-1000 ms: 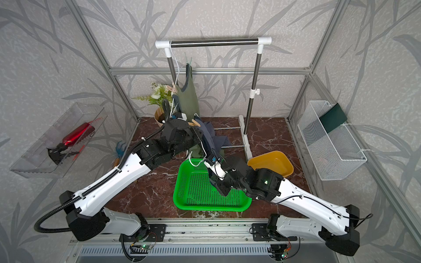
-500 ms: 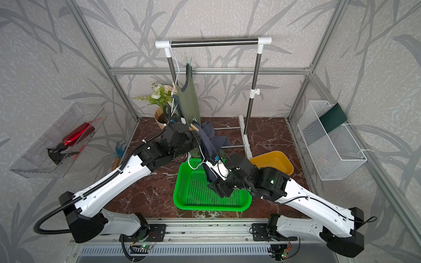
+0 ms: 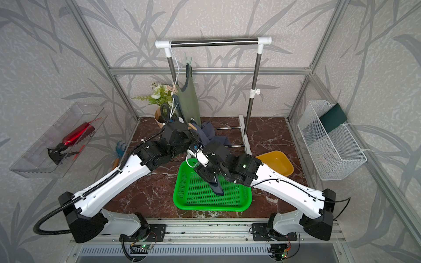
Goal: Remove the clothespins securing tank tops to the hanger
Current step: Adjust the hanger.
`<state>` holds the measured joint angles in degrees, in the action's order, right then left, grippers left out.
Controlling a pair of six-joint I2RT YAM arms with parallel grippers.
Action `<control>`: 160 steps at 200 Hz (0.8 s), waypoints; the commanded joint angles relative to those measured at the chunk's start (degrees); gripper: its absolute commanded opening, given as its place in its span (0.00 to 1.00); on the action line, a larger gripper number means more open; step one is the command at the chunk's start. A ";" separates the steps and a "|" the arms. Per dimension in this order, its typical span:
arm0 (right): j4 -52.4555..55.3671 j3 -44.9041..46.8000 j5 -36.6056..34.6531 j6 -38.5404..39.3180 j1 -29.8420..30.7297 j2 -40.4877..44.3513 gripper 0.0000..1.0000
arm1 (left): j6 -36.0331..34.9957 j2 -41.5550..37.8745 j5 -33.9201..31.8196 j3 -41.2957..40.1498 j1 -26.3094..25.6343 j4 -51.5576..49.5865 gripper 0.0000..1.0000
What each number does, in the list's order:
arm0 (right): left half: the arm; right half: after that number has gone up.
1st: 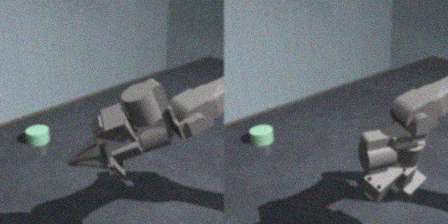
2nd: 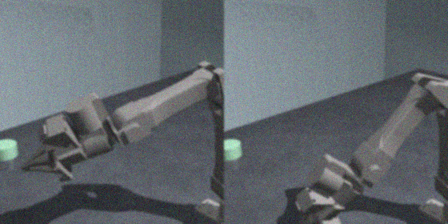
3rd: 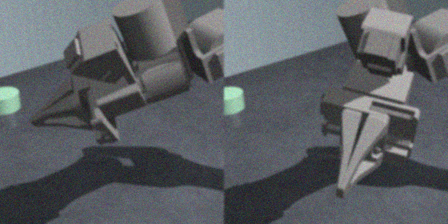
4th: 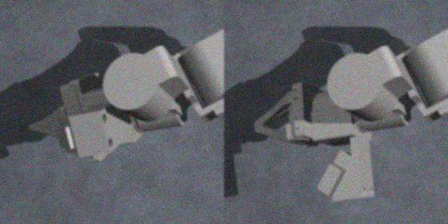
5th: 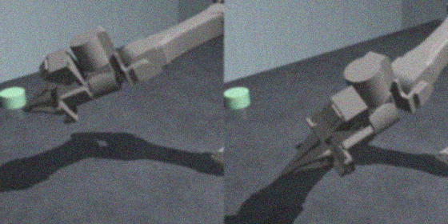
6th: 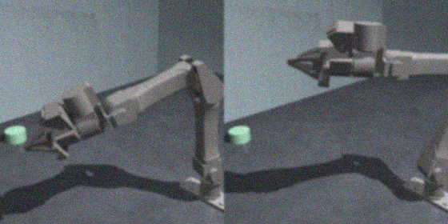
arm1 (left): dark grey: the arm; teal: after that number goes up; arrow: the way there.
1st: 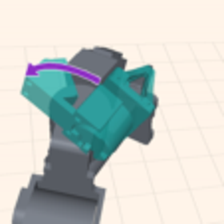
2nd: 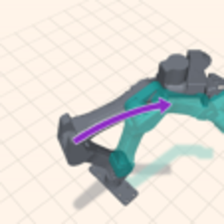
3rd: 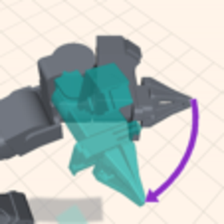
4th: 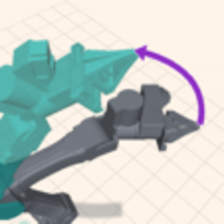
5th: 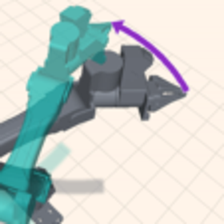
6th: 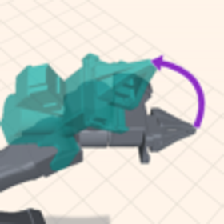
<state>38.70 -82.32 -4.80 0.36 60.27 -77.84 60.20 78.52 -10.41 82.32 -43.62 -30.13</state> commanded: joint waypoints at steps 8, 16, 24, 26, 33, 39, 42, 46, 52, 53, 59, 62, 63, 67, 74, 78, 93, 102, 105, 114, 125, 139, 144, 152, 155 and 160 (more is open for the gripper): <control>-6.07 -0.62 -4.83 2.74 -0.09 0.28 0.41 | 2.46 -0.79 1.12 1.83 -0.57 1.03 0.00; -7.63 0.65 -5.92 2.70 -0.08 1.39 0.36 | 2.55 -0.82 1.19 1.71 -0.51 1.20 0.00; -9.42 2.00 -6.61 2.77 -0.09 2.67 0.35 | 2.55 -0.83 1.27 1.57 -0.52 1.19 0.00; -9.93 2.37 -6.69 2.80 -0.07 2.98 0.34 | 2.59 -0.83 1.27 1.53 -0.46 1.32 0.00; -11.56 3.52 -6.76 2.97 -0.10 4.06 0.32 | 2.74 -0.76 1.39 1.35 -0.53 1.42 0.00; -12.78 4.40 -6.89 2.97 -0.07 4.81 0.30 | 2.80 -0.75 1.57 1.23 -0.47 1.73 0.00; -13.34 4.77 -6.89 3.01 -0.07 5.22 0.29 | 2.81 -0.74 1.66 1.22 -0.48 1.86 0.00; -14.21 5.34 -6.96 3.16 -0.07 5.67 0.27 | 2.89 -0.61 1.83 1.22 -0.48 1.98 0.00; -15.04 5.86 -6.98 3.26 -0.07 6.21 0.24 | 3.03 -0.49 2.13 1.11 -0.43 2.18 0.00; -15.22 5.90 -7.02 3.30 -0.07 6.30 0.23 | 3.05 -0.52 2.19 1.10 -0.47 2.18 0.00; -15.91 6.33 -7.22 3.48 -0.07 6.66 0.20 | 3.16 -0.33 2.45 1.08 -0.48 2.39 0.00; -16.22 6.44 -7.28 3.57 -0.11 6.81 0.20 | 3.16 -0.27 2.64 1.08 -0.52 2.48 0.00; -16.30 6.50 -7.35 3.58 -0.09 6.86 0.19 | 3.21 -0.24 2.70 1.08 -0.51 2.46 0.00; -16.60 6.64 -7.54 3.71 -0.12 6.99 0.19 | 3.25 -0.17 2.82 1.08 -0.51 2.57 0.00; -16.85 6.66 -7.83 3.84 -0.07 7.17 0.17 | 3.33 -0.08 2.99 1.01 -0.53 2.70 0.00; -17.01 6.65 -8.08 3.88 -0.08 7.18 0.16 | 3.41 -0.05 3.14 1.00 -0.53 2.79 0.00; -16.99 6.20 -8.12 3.96 -0.30 6.80 0.11 | 3.52 -0.19 3.34 0.75 -0.50 3.05 0.00; -16.61 5.81 -8.21 4.03 -0.37 6.42 0.05 | 3.52 -0.21 3.21 0.69 -0.50 3.06 0.00; -16.44 5.56 -8.21 4.00 -0.33 6.25 0.03 | 3.52 -0.30 3.21 0.70 -0.51 3.06 0.00; -15.94 5.14 -8.29 4.10 -0.41 5.83 0.00 | 3.42 -0.45 3.06 0.64 -0.43 3.06 0.00; -15.08 4.50 -8.31 4.01 -0.61 5.52 0.00 | 3.18 -0.67 2.90 0.51 -0.51 2.92 0.00; -13.76 3.72 -8.08 3.86 -0.86 5.51 0.00 | 2.70 -0.88 2.58 0.48 -0.43 2.53 0.00; -13.26 3.48 -7.83 3.70 -1.08 5.66 0.00 | 2.52 -0.91 2.40 0.39 -0.46 2.38 0.00; -12.26 3.01 -7.18 3.45 -1.25 5.90 0.00 | 2.22 -1.15 2.16 0.31 -0.42 2.19 0.00; -11.79 2.86 -6.76 3.38 -1.29 6.01 0.00 | 2.06 -1.16 2.05 0.31 -0.42 2.14 0.00; -11.11 2.54 -6.10 3.10 -1.30 6.24 0.00 | 1.82 -1.18 1.94 0.24 -0.45 2.09 0.00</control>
<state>29.08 -76.25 -11.94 3.70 59.79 -72.05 63.05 78.52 -10.46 82.35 -42.89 -26.94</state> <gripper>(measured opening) 0.066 0.059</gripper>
